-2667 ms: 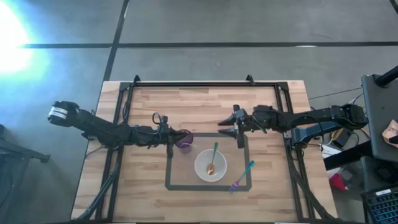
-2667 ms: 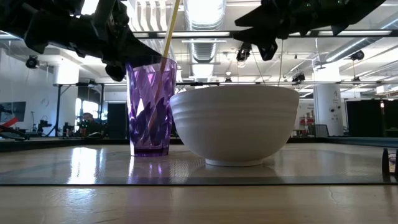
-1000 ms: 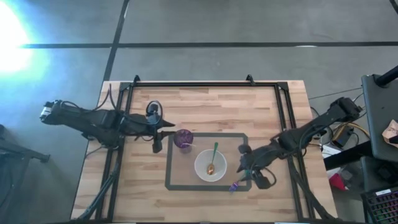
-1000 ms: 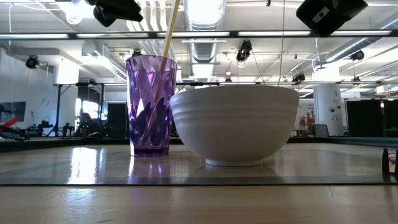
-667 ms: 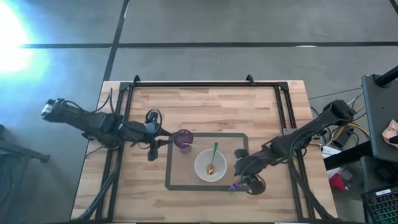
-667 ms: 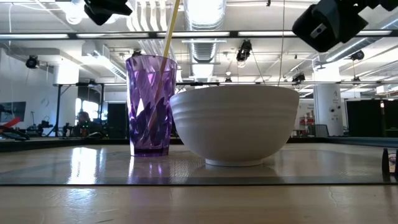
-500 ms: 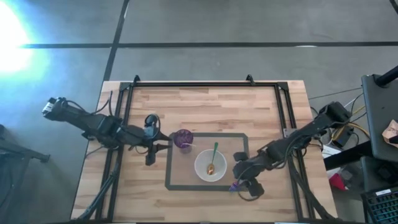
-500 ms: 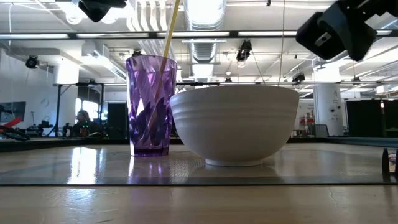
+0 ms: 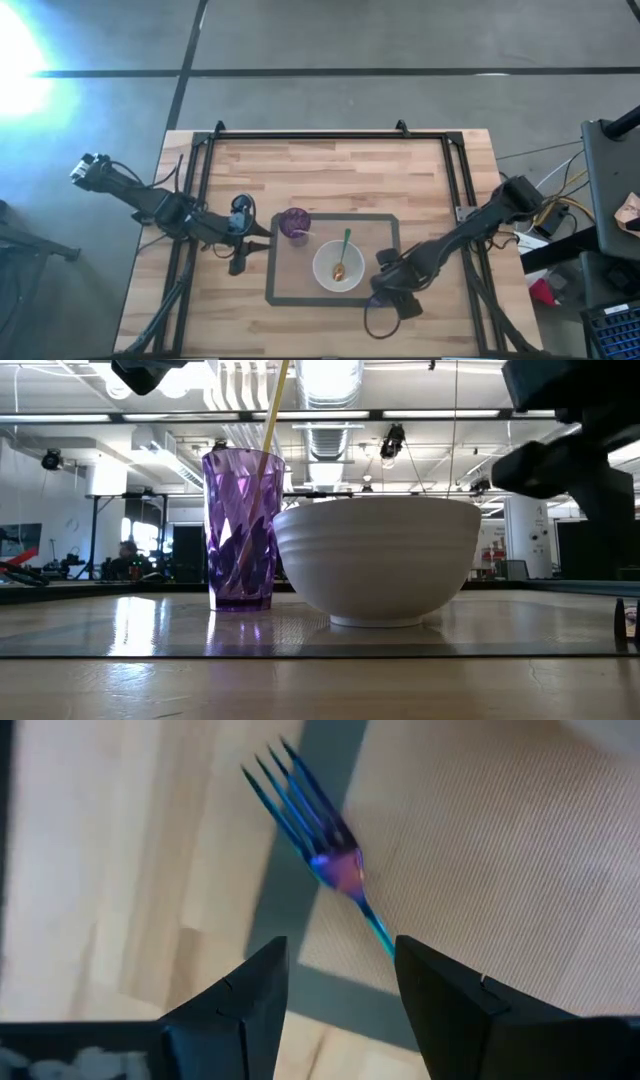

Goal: Pick & Place Utensil
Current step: Put the blue fork on the white bowl

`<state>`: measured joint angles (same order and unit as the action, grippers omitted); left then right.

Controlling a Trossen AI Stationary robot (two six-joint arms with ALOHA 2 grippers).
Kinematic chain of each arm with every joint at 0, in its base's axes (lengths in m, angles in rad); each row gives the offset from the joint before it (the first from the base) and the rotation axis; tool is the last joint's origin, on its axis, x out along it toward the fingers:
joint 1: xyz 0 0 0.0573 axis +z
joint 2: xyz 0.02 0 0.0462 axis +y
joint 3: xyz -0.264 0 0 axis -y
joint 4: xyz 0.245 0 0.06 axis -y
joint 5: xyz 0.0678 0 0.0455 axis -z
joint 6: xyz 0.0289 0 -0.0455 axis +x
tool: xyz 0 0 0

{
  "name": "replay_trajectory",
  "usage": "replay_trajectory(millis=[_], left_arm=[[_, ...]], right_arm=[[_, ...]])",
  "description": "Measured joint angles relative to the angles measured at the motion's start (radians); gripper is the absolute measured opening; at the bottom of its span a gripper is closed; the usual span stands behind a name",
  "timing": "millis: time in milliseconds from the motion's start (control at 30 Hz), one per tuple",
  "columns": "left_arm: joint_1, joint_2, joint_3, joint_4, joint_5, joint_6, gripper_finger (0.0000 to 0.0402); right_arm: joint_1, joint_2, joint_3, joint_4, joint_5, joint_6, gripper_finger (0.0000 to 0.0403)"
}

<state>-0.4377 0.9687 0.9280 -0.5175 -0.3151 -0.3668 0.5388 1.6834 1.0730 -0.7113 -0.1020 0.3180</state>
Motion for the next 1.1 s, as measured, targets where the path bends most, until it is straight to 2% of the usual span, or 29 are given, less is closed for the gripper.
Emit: replay_trajectory(millis=[200, 400, 833, 1100], left_arm=[[0.000, 0.002, 0.000, 0.003, -0.001, 0.000, 0.0126], [0.000, 0.003, 0.000, 0.005, -0.001, 0.000, 0.0126], [-0.003, 0.004, -0.001, 0.009, -0.001, 0.002, 0.0126], [-0.003, 0.004, -0.001, 0.009, -0.001, 0.002, 0.0126]], right_arm=[[0.000, 0.071, 0.027, -0.042, 0.004, -0.031, 0.0178], [0.000, 0.127, 0.054, -0.051, 0.067, -0.061, 0.0178], [-0.003, 0.146, 0.016, -0.093, 0.108, -0.060, 0.0176], [-0.002, 0.144, 0.012, -0.090, 0.104, -0.043, 0.0132]])
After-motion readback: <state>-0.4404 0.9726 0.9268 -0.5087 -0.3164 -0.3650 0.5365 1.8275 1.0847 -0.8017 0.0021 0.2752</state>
